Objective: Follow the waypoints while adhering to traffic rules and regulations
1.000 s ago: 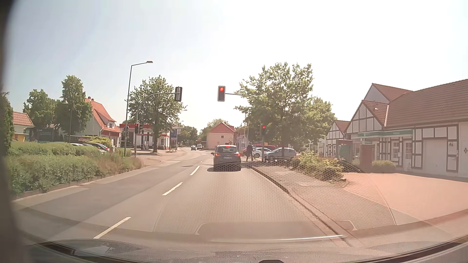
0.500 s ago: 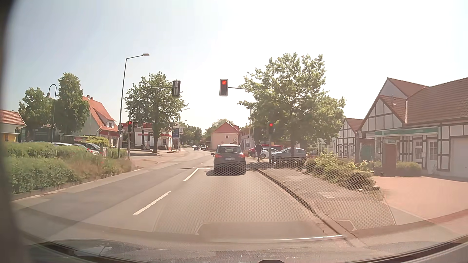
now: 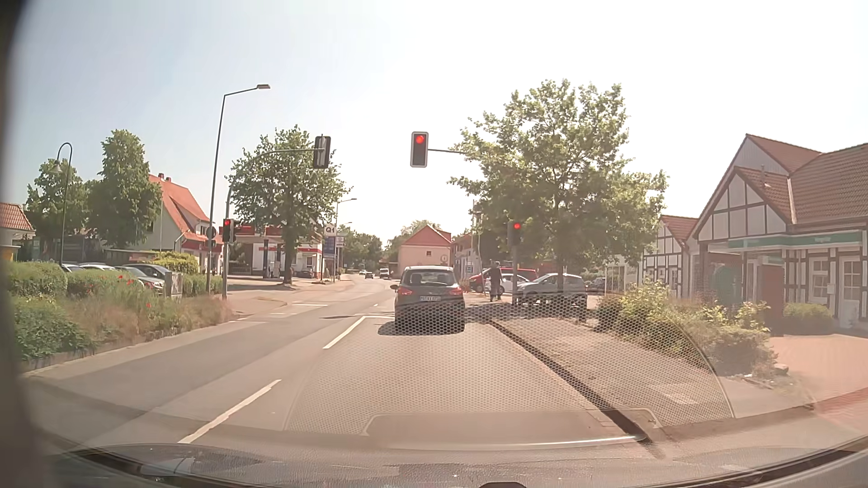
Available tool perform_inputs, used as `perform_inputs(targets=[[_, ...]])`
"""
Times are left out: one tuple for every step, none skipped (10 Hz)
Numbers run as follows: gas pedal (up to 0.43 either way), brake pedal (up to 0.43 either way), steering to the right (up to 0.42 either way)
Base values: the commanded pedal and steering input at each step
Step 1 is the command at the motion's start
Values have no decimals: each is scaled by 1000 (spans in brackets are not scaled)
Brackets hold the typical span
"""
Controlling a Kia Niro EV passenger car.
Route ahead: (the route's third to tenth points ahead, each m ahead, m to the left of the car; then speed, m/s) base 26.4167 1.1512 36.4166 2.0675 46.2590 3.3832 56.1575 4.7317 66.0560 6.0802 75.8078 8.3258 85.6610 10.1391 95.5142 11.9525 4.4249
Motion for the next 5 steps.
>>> perform_inputs(targets=[[0, 146, -28], [0, 146, -28], [0, 152, -28], [0, 152, -28], [0, 152, -28]])
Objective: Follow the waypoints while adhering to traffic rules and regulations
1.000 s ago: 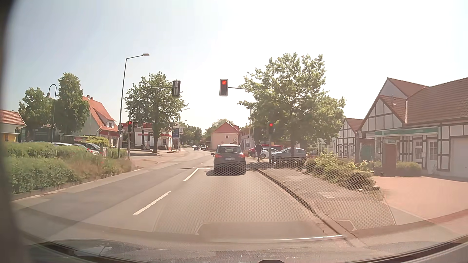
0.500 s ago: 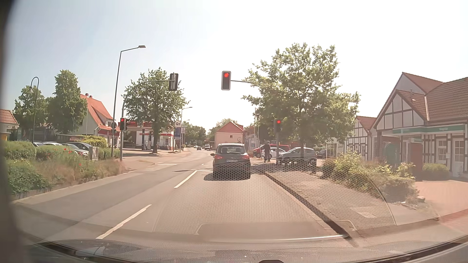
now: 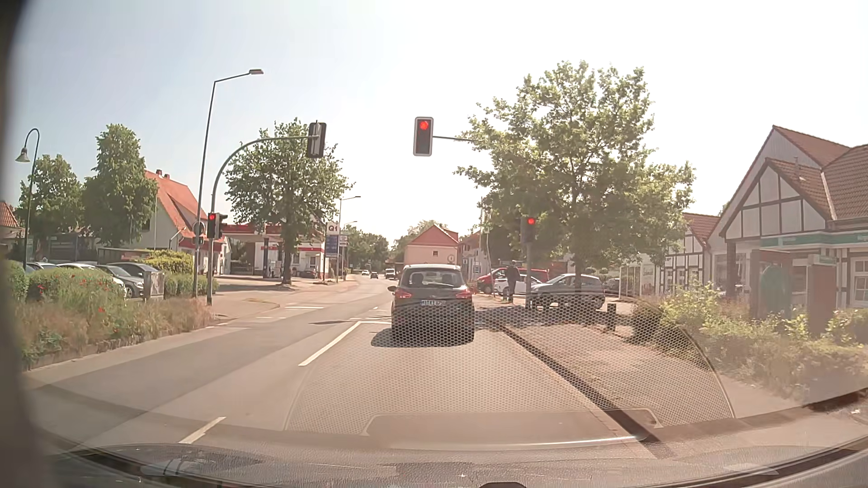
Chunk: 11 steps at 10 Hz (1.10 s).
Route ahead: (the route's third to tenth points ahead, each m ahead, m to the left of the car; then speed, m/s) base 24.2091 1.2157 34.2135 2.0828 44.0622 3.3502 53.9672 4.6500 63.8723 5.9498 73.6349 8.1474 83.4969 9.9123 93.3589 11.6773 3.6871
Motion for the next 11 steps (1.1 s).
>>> perform_inputs(targets=[[0, 152, -28], [0, 152, -28], [0, 152, -28], [0, 152, -28], [0, 152, -28], [0, 152, -28], [0, 152, -28], [0, 152, -28], [0, 152, -28], [0, 152, -28], [0, 146, -28]])
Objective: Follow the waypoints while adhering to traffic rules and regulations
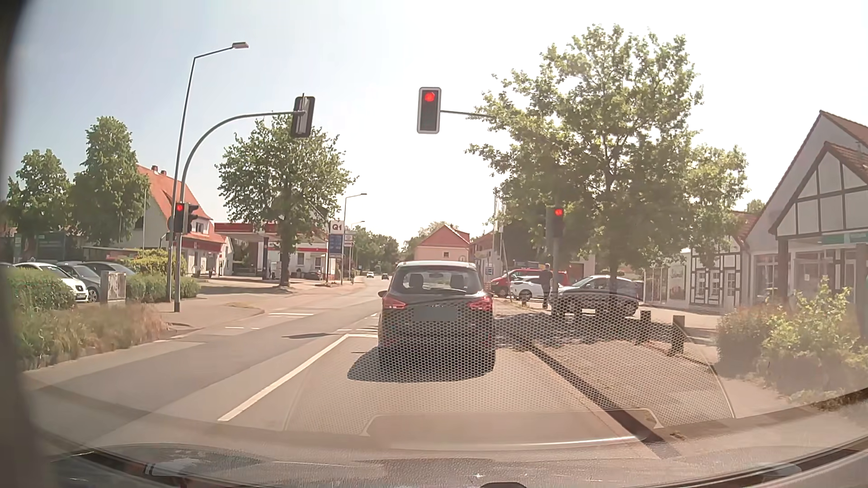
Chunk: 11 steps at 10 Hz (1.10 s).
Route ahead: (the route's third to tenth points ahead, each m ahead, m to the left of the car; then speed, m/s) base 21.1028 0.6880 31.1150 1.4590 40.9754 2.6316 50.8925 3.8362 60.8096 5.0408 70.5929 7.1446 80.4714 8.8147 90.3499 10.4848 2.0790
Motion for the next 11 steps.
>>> perform_inputs(targets=[[0, 134, -28], [0, 122, -28], [0, 110, -28], [0, 110, -28], [0, 104, -28], [0, 98, -28], [0, 98, -28], [0, 98, -28], [0, 98, -28], [0, 98, -28], [0, 98, -28]])
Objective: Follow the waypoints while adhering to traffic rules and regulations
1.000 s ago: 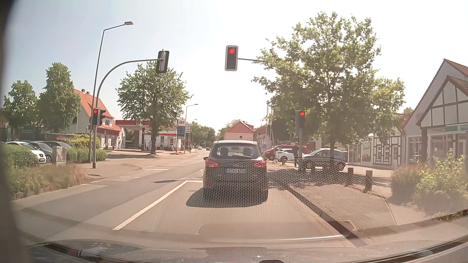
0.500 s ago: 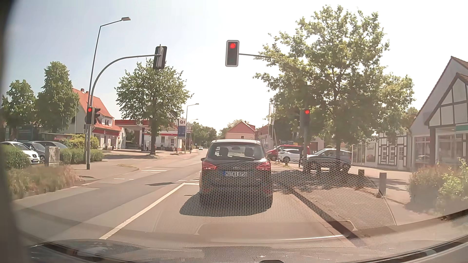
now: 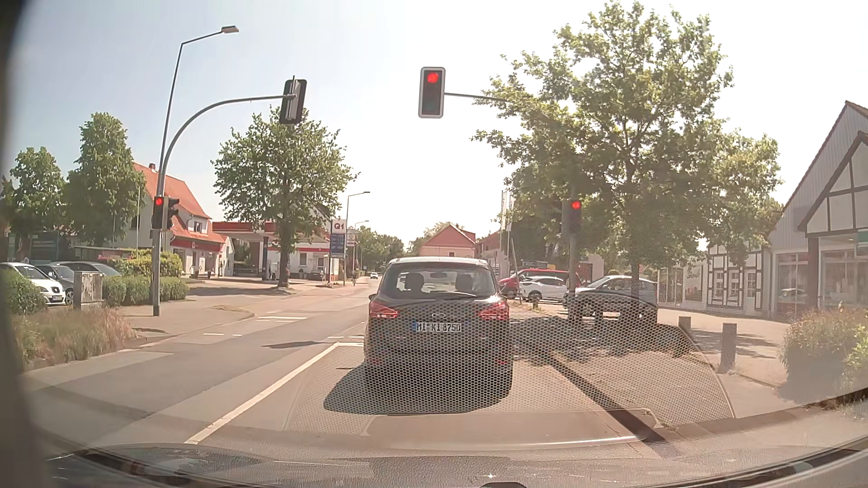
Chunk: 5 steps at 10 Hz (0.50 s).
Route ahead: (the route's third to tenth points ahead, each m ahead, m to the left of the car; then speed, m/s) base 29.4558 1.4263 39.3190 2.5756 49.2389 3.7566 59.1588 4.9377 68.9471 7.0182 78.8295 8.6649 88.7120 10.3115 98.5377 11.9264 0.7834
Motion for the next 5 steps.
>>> perform_inputs(targets=[[0, 104, -28], [0, 98, -28], [0, 104, -29], [0, 110, -29], [0, 116, -29]])
